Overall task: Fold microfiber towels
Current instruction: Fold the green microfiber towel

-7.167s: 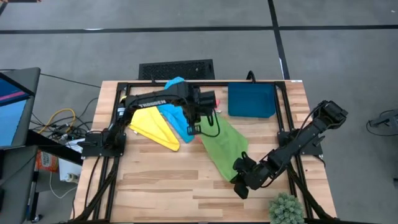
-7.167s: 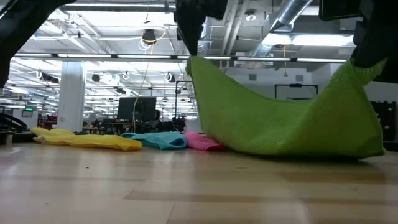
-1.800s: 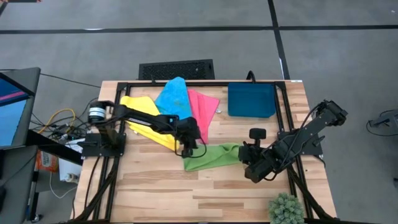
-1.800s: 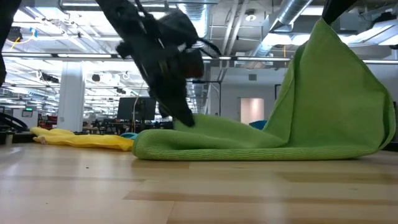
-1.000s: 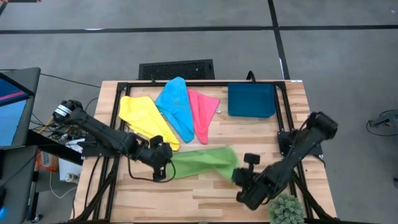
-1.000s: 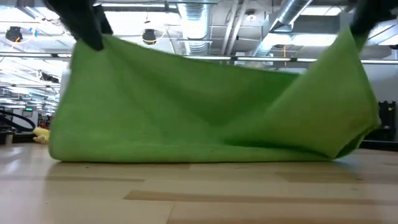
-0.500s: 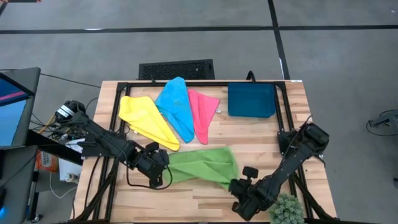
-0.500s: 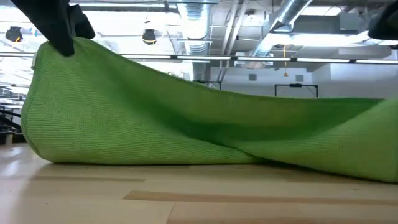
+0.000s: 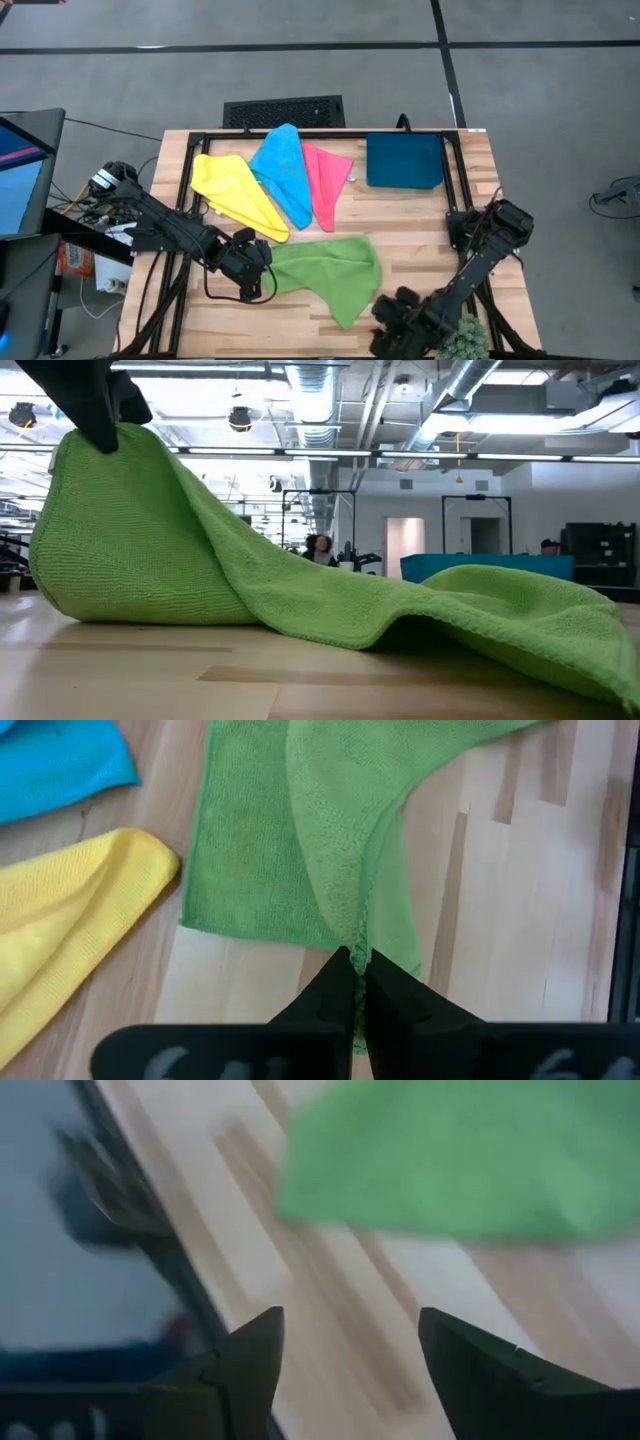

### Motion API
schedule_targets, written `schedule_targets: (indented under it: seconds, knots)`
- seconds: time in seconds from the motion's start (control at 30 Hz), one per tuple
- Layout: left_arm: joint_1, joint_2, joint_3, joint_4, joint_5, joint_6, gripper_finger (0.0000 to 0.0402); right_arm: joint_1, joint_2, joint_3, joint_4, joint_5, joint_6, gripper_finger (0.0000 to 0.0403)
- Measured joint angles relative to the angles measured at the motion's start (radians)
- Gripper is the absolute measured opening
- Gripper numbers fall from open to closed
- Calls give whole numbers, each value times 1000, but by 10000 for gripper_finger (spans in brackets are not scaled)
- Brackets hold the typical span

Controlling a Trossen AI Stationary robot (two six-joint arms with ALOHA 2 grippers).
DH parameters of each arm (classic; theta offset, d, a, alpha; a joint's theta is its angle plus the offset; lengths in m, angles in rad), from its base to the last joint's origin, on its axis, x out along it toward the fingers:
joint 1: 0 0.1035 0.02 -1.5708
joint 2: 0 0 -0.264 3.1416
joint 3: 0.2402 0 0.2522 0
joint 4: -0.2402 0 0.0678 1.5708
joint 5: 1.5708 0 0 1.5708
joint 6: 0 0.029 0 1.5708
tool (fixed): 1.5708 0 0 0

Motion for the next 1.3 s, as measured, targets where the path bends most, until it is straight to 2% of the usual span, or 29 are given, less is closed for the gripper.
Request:
schedule_targets:
  seconds: [0.2,0.43,0.63,0.9,1.1,1.2,1.3]
  knots:
    - [0,0,0,1,-18,1,0,-61,86,1,249,18,-259,260]
    - [0,0,0,1,-14,0,0,-99,167,3,268,5,-406,260]
    - [0,0,0,1,-14,0,0,-88,218,4,334,-15,-461,260]
    - [0,0,0,2,-22,1,0,-90,218,5,225,24,-462,260]
    - [0,0,0,2,-36,1,0,-115,231,8,219,36,-483,259]
    - [0,0,0,2,-39,1,0,-124,251,15,204,17,-481,245]
    - [0,0,0,2,-40,6,0,-123,258,30,167,1,-482,211]
